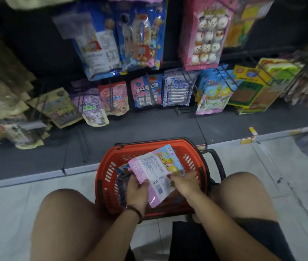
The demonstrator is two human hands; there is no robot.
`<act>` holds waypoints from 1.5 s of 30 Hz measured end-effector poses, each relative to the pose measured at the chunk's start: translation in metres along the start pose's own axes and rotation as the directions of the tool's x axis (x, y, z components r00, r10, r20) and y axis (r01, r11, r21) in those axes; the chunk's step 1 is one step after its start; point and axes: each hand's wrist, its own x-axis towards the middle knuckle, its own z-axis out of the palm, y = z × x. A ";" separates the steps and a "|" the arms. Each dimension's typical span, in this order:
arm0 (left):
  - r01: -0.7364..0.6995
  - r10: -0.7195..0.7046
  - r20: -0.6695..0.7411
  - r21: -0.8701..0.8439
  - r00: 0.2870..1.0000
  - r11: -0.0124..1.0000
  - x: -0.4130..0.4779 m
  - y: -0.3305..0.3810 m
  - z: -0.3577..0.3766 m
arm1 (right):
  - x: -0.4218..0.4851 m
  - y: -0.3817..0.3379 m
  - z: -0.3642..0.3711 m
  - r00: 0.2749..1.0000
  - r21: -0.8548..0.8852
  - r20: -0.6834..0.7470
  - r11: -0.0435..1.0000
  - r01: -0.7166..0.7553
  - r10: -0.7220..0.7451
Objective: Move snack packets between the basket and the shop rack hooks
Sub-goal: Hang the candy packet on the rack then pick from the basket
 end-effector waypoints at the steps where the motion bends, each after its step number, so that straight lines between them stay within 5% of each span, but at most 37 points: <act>1: -0.006 0.005 -0.011 -0.087 1.000 0.996 -0.012 0.006 -0.001 | -0.006 -0.002 -0.001 0.999 0.120 0.005 0.992 -0.039 0.038; 6: 0.006 0.046 0.158 -0.318 0.986 0.948 -0.030 0.027 -0.013 | -0.037 -0.017 -0.009 0.938 0.464 0.345 0.866 -0.189 0.021; 10: 0.026 0.067 0.244 -0.359 0.968 0.933 -0.038 0.041 -0.027 | -0.043 -0.026 -0.010 0.916 0.585 0.353 0.809 -0.058 -0.190; 14: 0.002 0.056 0.121 -0.436 0.991 0.900 -0.033 0.055 -0.044 | -0.047 -0.026 -0.016 0.904 0.578 0.356 0.816 -0.012 -0.238; 19: -0.278 0.272 -0.059 -0.141 0.961 0.950 -0.031 0.051 -0.049 | -0.051 -0.024 -0.016 0.926 0.552 0.283 0.832 0.055 -0.249; 24: -0.456 0.472 -0.057 0.182 0.880 0.871 -0.042 0.046 -0.034 | -0.067 -0.029 0.002 0.925 0.551 0.150 0.806 0.216 -0.350; 28: -0.315 0.328 0.114 -0.122 0.938 0.941 -0.062 0.065 -0.011 | -0.093 -0.043 0.026 0.801 0.436 0.170 0.773 0.461 -0.574; 31: -0.185 0.232 0.113 -0.327 0.966 0.927 -0.066 0.082 -0.012 | -0.110 -0.052 0.033 0.746 0.372 0.207 0.756 0.538 -0.633; 33: -0.205 0.239 0.071 -0.322 0.968 0.924 -0.058 0.087 -0.018 | -0.120 -0.058 0.031 0.707 0.327 0.213 0.731 0.598 -0.674; 36: -0.252 0.265 0.043 -0.202 0.963 0.946 -0.049 0.099 -0.028 | -0.111 -0.063 0.024 0.552 0.009 0.177 0.563 0.827 -0.815; 38: -0.241 0.255 0.058 -0.178 0.965 0.954 -0.049 0.112 -0.036 | -0.100 -0.075 0.013 0.543 -0.150 0.092 0.527 0.836 -0.835; 41: -0.230 0.252 0.132 -0.160 0.959 0.960 -0.053 0.135 -0.048 | -0.097 -0.102 -0.016 0.542 0.035 0.204 0.559 0.828 -0.815; 45: -0.413 0.435 0.226 -0.140 0.872 0.900 -0.061 0.166 -0.063 | -0.106 -0.134 -0.047 0.485 0.244 0.327 0.568 0.786 -0.811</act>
